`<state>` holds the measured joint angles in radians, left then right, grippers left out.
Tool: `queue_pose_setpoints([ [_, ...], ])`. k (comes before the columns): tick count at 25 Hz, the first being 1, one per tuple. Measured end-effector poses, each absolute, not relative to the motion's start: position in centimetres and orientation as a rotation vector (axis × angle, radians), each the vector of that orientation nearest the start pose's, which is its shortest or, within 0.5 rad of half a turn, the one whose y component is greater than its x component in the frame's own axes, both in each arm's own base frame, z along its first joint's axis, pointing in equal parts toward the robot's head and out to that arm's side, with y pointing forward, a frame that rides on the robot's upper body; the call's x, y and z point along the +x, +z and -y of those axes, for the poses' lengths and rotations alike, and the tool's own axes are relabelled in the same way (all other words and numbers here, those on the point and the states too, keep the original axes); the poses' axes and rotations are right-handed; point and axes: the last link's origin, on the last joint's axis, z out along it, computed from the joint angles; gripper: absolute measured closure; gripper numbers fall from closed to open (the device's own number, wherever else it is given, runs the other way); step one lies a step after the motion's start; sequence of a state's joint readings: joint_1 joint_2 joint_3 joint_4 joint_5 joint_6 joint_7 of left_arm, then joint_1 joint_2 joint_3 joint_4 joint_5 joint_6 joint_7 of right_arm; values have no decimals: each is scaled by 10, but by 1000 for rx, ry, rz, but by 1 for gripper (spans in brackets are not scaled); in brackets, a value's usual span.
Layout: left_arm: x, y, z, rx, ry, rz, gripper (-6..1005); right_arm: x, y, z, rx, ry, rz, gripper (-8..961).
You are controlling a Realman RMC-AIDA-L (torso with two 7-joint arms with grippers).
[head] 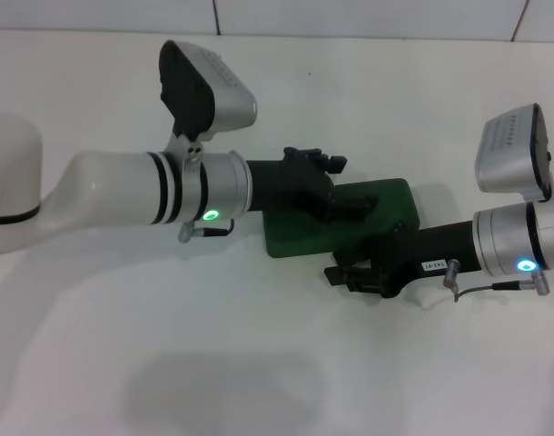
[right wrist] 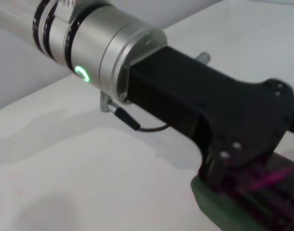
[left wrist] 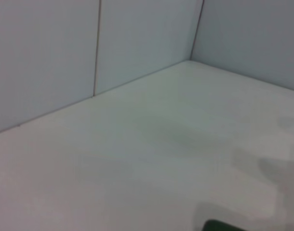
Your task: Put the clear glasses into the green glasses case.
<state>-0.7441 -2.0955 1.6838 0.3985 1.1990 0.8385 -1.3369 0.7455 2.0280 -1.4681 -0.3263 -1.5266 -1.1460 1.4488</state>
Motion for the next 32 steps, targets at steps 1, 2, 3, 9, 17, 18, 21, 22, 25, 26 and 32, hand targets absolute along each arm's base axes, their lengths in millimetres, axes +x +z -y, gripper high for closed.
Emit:
queue_pose_setpoints([
  [1, -195, -123, -371, -2731, -453, 592, 222, 225, -93, -351, -2932, 381, -700, 629],
  [2, -196, -123, -370, -2731, -450, 594, 223, 225, -93, -350, -2934, 383, -701, 626],
  [3, -197, -122, -369, -2728, -456, 593, 223, 225, -93, -350, -2936, 385, -701, 624],
  [9, -188, -99, -364, -2648, -696, 535, 225, 215, -78, -340, -3010, 513, -642, 608],
  [17, -205, -2, -339, -2455, -1236, 330, 226, 205, -18, -334, -2940, 757, -307, 587],
  [18, -212, 8, -334, -2458, -1252, 316, 226, 205, -13, -334, -2922, 779, -272, 584],
  [21, -238, 9, -314, -2546, -1167, 294, 226, 211, -8, -326, -2878, 855, -128, 577],
  [22, -247, 4, -307, -2565, -1122, 293, 226, 214, -10, -322, -2866, 870, -95, 574],
  [25, -264, -10, -288, -2586, -1037, 303, 227, 224, -10, -311, -2809, 901, 37, 566],
  [26, -266, -13, -284, -2594, -1023, 298, 227, 224, -8, -310, -2804, 905, 64, 563],
  [32, -264, -21, -281, -2642, -1006, 294, 226, 224, -7, -313, -2776, 911, 125, 401],
])
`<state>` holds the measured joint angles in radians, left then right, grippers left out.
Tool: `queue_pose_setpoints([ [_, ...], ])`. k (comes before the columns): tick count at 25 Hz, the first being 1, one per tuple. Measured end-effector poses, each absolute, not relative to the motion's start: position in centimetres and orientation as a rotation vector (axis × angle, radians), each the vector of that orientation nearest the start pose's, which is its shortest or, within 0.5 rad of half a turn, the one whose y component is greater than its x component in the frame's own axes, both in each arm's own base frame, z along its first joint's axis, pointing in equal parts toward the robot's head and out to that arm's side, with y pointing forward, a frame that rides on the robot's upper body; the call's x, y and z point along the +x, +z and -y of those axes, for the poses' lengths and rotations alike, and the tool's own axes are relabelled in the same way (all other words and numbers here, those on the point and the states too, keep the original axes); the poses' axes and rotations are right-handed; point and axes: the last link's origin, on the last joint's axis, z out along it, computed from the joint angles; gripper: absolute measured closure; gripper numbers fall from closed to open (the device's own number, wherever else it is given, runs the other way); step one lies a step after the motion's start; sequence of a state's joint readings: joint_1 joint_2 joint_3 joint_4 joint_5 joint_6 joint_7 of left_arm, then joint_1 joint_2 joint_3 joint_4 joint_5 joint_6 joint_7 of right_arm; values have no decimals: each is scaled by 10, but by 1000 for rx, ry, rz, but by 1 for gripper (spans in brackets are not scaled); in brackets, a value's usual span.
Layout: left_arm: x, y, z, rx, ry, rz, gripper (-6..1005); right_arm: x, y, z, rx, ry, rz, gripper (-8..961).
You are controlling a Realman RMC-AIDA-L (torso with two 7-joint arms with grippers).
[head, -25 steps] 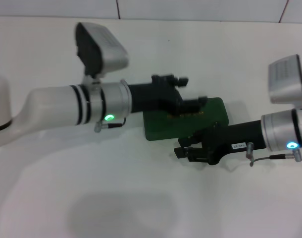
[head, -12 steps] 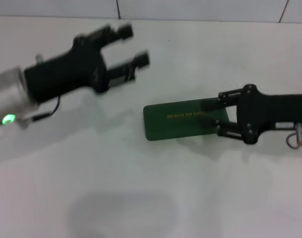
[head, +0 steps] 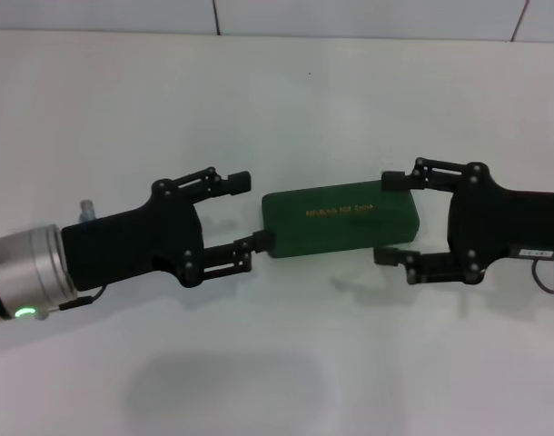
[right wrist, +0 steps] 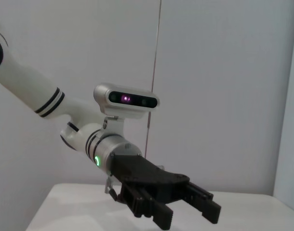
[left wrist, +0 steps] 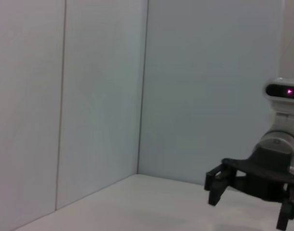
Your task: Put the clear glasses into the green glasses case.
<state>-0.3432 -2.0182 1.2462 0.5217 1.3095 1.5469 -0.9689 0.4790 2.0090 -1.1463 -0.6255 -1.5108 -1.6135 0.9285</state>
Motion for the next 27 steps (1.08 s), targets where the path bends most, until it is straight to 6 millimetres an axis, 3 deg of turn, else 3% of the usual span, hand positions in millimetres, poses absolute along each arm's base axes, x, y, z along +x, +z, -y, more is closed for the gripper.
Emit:
queue_pose_setpoints([
  [6, -260, -24, -282, -2657, -1006, 281, 226, 224, -14, -310, -2782, 923, 177, 112],
  [27, -262, -24, -278, -2659, -1009, 279, 226, 227, -17, -305, -2781, 938, 148, 84],
])
